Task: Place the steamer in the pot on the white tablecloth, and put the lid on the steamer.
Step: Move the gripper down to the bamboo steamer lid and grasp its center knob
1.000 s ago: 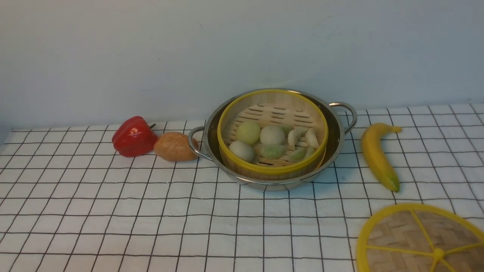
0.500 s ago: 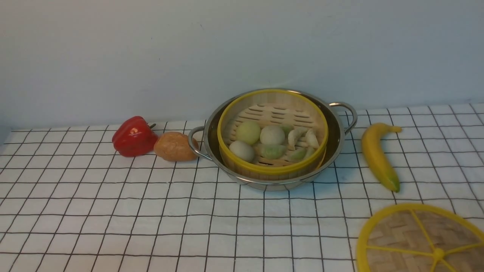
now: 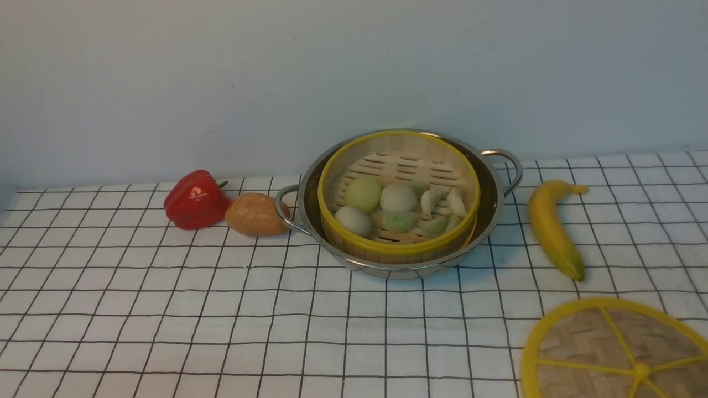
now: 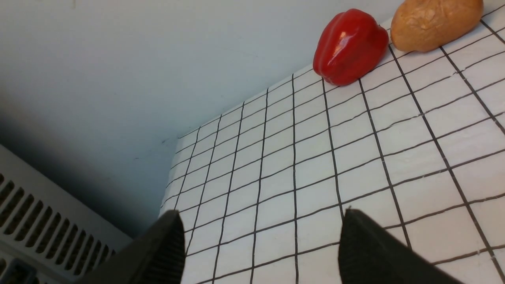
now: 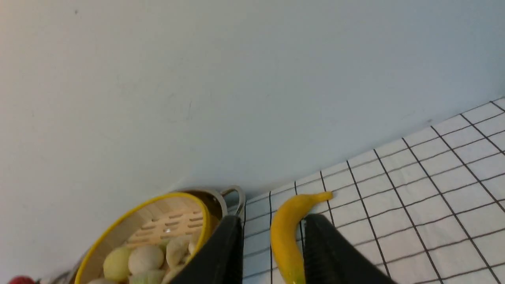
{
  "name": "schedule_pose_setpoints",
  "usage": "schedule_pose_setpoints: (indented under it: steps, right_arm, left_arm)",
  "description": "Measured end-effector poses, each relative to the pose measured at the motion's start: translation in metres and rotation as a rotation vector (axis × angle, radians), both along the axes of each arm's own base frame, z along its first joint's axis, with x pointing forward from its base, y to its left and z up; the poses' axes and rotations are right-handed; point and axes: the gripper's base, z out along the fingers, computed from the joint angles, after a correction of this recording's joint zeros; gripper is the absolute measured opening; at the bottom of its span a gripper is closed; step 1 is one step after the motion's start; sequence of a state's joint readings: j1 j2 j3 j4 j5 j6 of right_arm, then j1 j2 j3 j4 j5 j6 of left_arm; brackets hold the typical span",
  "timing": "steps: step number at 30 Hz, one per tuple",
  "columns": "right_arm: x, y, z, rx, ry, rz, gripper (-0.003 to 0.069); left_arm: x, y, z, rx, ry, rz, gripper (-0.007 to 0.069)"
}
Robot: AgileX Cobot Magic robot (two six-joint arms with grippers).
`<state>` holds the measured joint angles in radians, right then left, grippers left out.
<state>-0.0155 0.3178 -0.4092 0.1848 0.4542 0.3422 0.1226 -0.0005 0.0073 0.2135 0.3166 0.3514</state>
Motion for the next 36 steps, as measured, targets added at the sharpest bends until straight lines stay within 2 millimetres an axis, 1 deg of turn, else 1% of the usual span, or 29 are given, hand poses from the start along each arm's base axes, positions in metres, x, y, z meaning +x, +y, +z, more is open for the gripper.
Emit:
schedule_pose_setpoints:
  steps: [1,3,4,6,7,9,12,13,14,18,21,26,29,31,32,33,35,36]
  right_arm:
    - [0.0,0.0,0.001,-0.016,0.006,0.009,0.0243]
    - [-0.002,0.005,0.02,-0.119,0.069,0.085,0.0243]
    - [0.0,0.007,0.029,-0.189,0.13,0.136,0.0243]
    - [0.003,0.009,0.035,-0.231,0.181,0.172,0.0243]
    - [0.007,0.011,0.041,-0.273,0.268,0.222,0.0243]
    - [0.017,0.013,0.044,-0.292,0.39,0.278,0.0243]
    - [0.037,0.016,0.045,-0.311,0.495,0.339,0.0243]
    - [0.039,0.016,0.044,-0.312,0.504,0.345,0.0243]
    - [0.046,0.017,0.045,-0.317,0.52,0.358,0.0243]
    - [0.064,0.019,0.044,-0.369,0.543,0.413,0.0243]
    - [0.071,0.02,0.043,-0.404,0.533,0.437,0.0243]
    - [0.074,0.024,0.044,-0.411,0.5,0.456,0.0243]
    - [0.074,0.026,0.044,-0.415,0.498,0.464,0.0243]
    - [0.074,0.026,0.044,-0.414,0.497,0.468,0.0243]
    - [0.074,0.026,0.044,-0.414,0.496,0.469,0.0243]
    - [0.074,0.026,0.044,-0.414,0.496,0.469,0.0243]
    - [0.074,0.026,0.044,-0.414,0.496,0.469,0.0243]
    - [0.074,0.026,0.044,-0.415,0.496,0.469,0.0243]
  left_arm:
    - [0.0,0.0,0.0,0.0,0.0,0.0,0.0482]
    - [0.0,0.0,0.0,0.0,-0.001,0.0,0.0482]
    - [0.0,0.0,0.0,0.0,-0.001,0.0,0.0482]
    - [0.0,0.0,0.0,0.0,-0.001,0.0,0.0482]
    - [0.0,0.0,0.0,0.0,-0.001,0.0,0.0482]
    - [0.0,0.0,0.0,0.0,-0.001,0.0,0.0482]
    - [0.0,0.0,0.0,0.0,-0.001,0.0,0.0482]
    - [0.0,0.0,0.0,0.0,-0.001,0.0,0.0482]
    - [0.0,0.0,0.0,0.0,-0.001,0.0,0.0482]
    - [0.0,0.0,0.0,0.0,-0.001,0.0,0.0482]
    - [0.0,0.0,0.0,-0.001,0.001,0.0,0.0482]
    - [0.0,0.0,-0.001,-0.032,0.008,0.004,0.0482]
    - [0.0,0.0,-0.002,-0.101,0.0,0.02,0.0482]
    - [0.0,-0.001,-0.002,-0.211,-0.015,0.043,0.0482]
    - [0.0,-0.001,-0.002,-0.295,-0.028,0.057,0.0482]
    - [0.0,-0.002,-0.002,-0.3,-0.028,0.057,0.0482]
    - [0.0,-0.003,-0.003,-0.423,-0.046,0.074,0.0482]
    - [0.0,-0.004,-0.003,-0.534,-0.06,0.087,0.0482]
